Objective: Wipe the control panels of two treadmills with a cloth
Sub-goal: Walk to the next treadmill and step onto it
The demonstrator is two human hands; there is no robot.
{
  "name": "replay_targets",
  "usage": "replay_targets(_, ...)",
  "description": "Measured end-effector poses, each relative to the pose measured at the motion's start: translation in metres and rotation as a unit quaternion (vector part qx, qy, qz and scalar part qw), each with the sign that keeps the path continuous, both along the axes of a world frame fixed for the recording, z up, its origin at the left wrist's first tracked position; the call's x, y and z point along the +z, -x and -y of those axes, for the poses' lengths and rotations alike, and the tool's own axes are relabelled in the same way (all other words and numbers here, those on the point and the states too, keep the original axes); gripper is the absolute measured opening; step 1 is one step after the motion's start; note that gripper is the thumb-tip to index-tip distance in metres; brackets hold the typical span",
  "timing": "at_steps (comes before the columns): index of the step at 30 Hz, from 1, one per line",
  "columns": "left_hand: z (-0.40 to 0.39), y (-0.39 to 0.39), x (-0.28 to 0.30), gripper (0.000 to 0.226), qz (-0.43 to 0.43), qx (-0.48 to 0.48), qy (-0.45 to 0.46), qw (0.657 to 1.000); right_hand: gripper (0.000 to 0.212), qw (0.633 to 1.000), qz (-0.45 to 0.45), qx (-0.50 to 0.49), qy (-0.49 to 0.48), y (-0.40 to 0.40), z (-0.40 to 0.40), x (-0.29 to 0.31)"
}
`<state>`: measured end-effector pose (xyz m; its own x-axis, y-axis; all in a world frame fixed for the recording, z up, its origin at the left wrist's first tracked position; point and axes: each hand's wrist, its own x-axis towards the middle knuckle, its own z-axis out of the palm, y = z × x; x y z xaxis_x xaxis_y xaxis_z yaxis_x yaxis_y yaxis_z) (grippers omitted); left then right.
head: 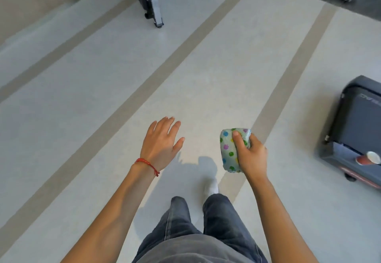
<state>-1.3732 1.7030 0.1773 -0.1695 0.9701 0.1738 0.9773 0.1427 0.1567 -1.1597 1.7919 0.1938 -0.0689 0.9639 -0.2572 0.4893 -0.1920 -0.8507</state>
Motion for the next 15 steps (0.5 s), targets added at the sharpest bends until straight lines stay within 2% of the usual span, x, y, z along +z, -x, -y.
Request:
replay_targets(7,-0.153,-0.029,-0.013,0.048,0.013,-0.117,-0.023,0.993,0.033,0.992,-0.01,-0.122,0.01,-0.04,-0.102,-0.008)
replay_targets(15,-0.327,-0.071,-0.005,0.049,0.007,-0.185,-0.012,0.983,0.033,0.985,0.01,-0.169,0.015,-0.084,-0.252,-0.001)
